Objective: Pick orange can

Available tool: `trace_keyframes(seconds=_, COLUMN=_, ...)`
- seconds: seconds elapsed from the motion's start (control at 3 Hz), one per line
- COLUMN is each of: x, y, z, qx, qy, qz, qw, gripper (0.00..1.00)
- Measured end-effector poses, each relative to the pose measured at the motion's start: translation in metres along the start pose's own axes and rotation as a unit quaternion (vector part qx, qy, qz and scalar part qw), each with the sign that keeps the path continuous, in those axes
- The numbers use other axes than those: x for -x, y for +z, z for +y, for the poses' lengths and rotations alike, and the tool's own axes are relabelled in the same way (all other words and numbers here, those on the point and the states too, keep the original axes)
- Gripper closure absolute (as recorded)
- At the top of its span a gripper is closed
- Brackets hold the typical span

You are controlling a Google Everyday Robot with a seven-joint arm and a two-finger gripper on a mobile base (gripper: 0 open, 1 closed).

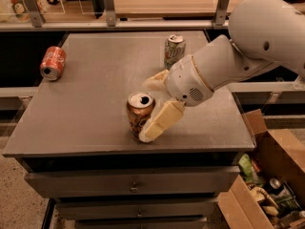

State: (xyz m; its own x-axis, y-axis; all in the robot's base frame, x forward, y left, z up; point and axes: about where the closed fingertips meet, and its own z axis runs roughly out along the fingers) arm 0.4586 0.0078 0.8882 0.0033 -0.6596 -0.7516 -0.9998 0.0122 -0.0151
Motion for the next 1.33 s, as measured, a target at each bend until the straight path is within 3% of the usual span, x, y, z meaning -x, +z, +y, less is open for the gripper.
trace_keyframes(seconds=0.67, x=0.006, y=0.011, z=0.011, qx=0.020, qy=-0.008, qz=-0.018, qw=0.9996, gripper=0.65)
trace_keyframes(seconds=1.0, x=0.008, y=0.006, z=0.012, qx=0.016, qy=-0.010, qz=-0.020, qw=0.9996, gripper=0.87)
trace_keyframes(seconds=1.33, x=0.016, y=-0.007, z=0.005, qx=0.001, qy=-0.013, qz=-0.018, qw=0.9997, gripper=1.00)
